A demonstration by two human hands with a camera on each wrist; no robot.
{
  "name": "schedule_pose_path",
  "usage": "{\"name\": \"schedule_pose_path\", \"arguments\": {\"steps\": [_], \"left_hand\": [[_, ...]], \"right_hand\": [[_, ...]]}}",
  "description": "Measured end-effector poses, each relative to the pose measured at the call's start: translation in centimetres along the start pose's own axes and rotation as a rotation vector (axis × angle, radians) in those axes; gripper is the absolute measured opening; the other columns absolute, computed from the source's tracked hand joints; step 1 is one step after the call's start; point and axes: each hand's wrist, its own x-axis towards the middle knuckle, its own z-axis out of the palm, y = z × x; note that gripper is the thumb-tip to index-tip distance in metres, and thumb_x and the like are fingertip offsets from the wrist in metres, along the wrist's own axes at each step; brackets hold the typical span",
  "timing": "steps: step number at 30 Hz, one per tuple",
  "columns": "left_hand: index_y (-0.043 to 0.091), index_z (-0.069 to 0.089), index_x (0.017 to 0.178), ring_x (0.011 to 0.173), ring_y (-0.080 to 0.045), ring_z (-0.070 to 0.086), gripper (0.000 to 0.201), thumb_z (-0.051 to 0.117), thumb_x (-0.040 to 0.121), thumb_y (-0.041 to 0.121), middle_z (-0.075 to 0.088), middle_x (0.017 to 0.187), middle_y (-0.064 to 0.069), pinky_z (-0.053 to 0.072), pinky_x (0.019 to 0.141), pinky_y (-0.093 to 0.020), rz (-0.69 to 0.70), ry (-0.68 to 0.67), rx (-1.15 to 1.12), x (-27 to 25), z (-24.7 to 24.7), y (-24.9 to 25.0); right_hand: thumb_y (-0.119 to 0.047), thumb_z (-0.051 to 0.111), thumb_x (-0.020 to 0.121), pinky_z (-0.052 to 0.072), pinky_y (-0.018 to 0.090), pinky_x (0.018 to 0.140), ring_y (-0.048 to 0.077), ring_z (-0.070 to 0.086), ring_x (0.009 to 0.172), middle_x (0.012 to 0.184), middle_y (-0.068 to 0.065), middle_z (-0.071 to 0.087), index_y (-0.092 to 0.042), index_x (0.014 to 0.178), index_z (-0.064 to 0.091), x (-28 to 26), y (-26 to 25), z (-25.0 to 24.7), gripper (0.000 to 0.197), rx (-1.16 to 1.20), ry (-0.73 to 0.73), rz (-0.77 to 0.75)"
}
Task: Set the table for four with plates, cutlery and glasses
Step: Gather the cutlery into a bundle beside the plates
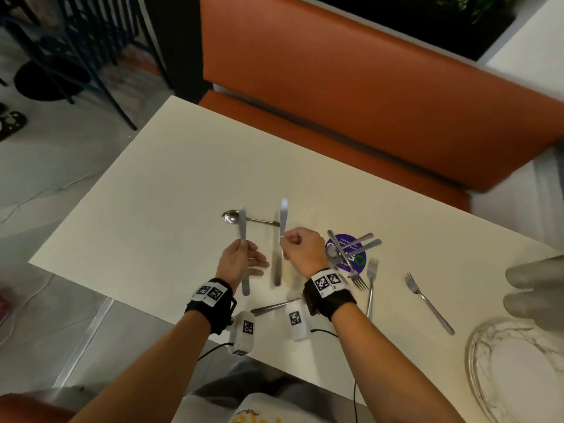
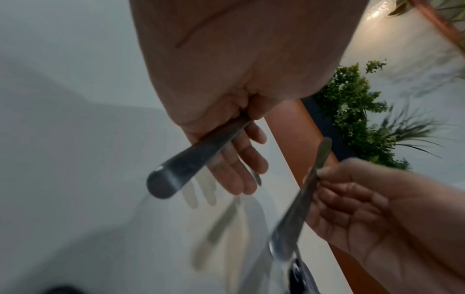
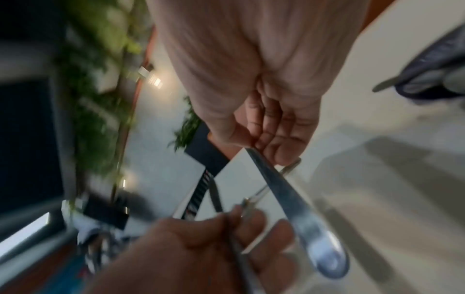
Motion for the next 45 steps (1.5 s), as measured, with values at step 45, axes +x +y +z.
{"name": "schedule_pose_path", "arguments": {"steps": [45], "left_hand": [[0.011,0.074,0.120,0.052,-0.016,0.031,0.043,0.054,0.088,0.033,0.046,0.072,-0.001,0.020,0.052,-0.029,-0.370,-0.381,-0.081,-1.6,6.4,-0.5]], "right_hand": [[-0.008,0.063,0.095,0.064,0.044,0.067,0.024,0.074,0.071,0.086,0.009,0.073,-0.027,0.117,0.066,-0.9,2.6,-4.6,0.030,0.125,0.080,-0.103]]}}
